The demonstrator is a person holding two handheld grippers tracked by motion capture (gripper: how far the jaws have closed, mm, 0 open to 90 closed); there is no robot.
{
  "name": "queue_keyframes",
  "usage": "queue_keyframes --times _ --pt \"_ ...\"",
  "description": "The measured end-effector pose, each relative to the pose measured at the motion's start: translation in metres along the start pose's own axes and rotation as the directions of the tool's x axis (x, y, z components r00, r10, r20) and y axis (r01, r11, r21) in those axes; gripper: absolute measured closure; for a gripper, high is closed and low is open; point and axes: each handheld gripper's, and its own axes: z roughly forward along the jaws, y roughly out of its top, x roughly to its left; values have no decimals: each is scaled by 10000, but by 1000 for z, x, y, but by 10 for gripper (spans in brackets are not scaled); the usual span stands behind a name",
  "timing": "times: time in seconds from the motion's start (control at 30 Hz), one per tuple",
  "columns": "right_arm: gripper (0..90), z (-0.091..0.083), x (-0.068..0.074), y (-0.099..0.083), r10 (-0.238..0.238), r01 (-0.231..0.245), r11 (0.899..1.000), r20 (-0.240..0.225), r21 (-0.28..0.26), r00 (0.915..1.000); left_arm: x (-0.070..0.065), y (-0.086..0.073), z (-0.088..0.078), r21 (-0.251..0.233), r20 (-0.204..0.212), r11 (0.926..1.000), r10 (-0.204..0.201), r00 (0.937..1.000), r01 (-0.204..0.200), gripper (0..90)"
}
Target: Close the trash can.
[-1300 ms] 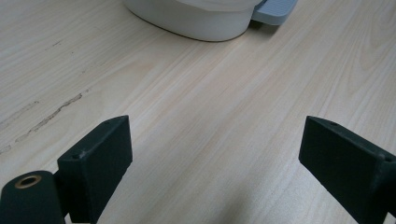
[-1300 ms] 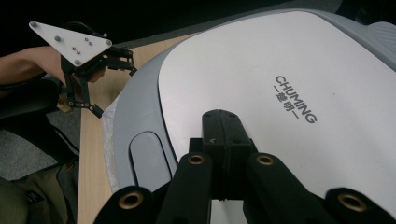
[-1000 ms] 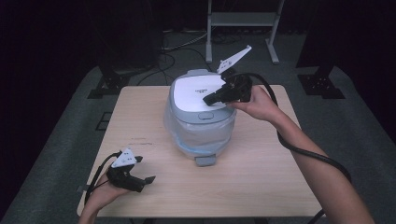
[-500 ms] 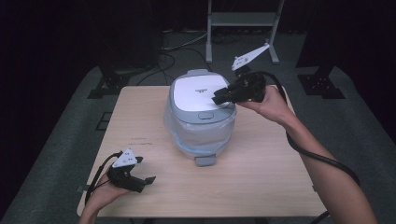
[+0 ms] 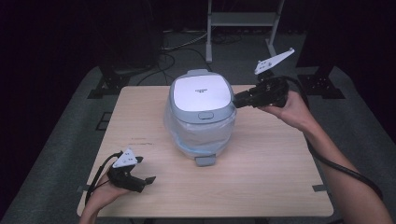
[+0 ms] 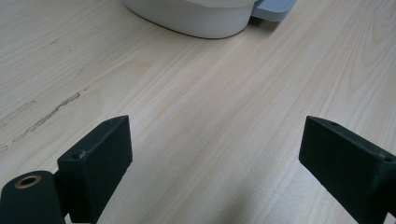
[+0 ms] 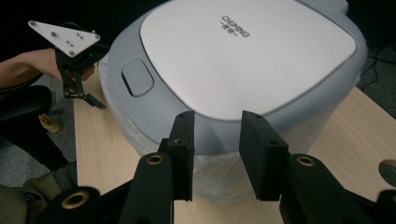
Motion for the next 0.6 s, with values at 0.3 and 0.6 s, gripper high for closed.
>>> queue_keyframes --times 0.3,0.6 --pt "648 -9 -8 -18 321 -328 9992 294 210 9991 0 0 1 7 6 10000 -40 10000 40 87" --pt "645 -10 -12 -34 496 -512 9981 475 331 9976 0 -1 2 14 6 10000 -33 10000 33 87"
